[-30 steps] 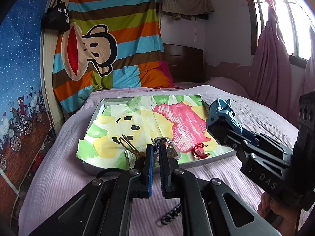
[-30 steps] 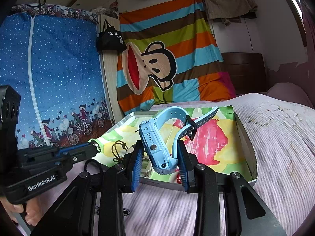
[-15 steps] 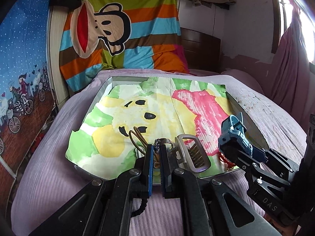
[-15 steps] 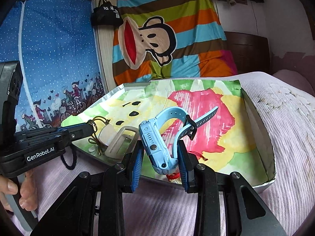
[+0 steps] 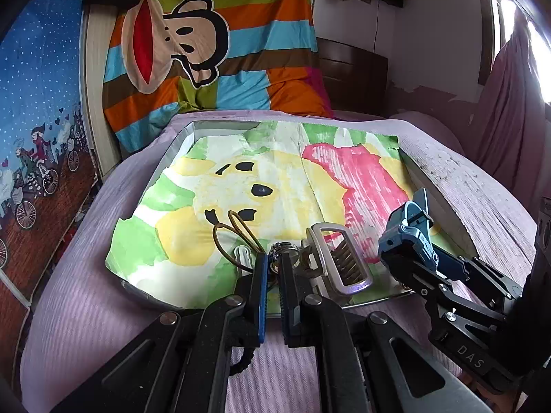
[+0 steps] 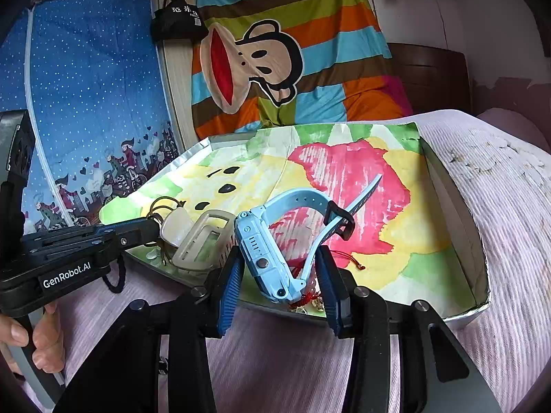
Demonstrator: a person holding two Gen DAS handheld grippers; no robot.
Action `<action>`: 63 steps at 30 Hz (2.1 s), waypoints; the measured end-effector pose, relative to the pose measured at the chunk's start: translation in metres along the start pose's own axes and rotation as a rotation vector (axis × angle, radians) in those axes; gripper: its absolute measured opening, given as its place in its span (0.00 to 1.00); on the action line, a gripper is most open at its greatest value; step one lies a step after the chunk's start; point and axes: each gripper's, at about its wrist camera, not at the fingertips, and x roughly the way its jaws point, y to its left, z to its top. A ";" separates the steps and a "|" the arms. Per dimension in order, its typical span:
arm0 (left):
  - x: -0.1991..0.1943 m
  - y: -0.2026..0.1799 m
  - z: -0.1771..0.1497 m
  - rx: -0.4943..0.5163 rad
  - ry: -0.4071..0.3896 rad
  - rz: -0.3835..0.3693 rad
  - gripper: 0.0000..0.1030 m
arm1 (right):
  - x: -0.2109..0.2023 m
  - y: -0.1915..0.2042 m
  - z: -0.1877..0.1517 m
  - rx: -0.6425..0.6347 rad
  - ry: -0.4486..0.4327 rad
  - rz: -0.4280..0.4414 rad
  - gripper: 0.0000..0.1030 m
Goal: Organize jewelry
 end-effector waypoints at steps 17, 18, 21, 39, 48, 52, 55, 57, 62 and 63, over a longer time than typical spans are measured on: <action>-0.053 0.030 -0.017 -0.121 -0.165 -0.013 0.80 | -0.057 -0.004 -0.005 0.027 -0.216 -0.024 0.79; -0.059 0.031 -0.020 -0.126 -0.186 -0.009 0.84 | -0.064 -0.002 -0.005 0.024 -0.242 -0.026 0.82; -0.075 0.036 -0.027 -0.135 -0.239 -0.004 0.94 | -0.084 0.003 -0.007 0.025 -0.306 -0.035 0.91; -0.138 0.046 -0.065 -0.091 -0.323 0.081 1.00 | -0.151 0.050 -0.025 -0.055 -0.366 -0.046 0.98; -0.155 0.051 -0.076 -0.062 -0.324 0.110 1.00 | -0.153 0.066 -0.036 -0.104 -0.310 -0.032 0.99; -0.156 0.054 -0.078 -0.067 -0.315 0.114 1.00 | -0.150 0.070 -0.039 -0.122 -0.286 -0.033 0.98; -0.154 0.060 -0.078 -0.084 -0.295 0.115 1.00 | -0.143 0.070 -0.039 -0.128 -0.250 -0.026 0.98; -0.151 0.065 -0.077 -0.108 -0.272 0.108 1.00 | -0.137 0.070 -0.040 -0.126 -0.225 -0.017 0.98; -0.142 0.077 -0.078 -0.160 -0.223 0.107 1.00 | -0.127 0.068 -0.043 -0.118 -0.184 0.004 0.98; -0.140 0.078 -0.078 -0.165 -0.215 0.110 1.00 | -0.126 0.068 -0.043 -0.116 -0.179 0.006 0.98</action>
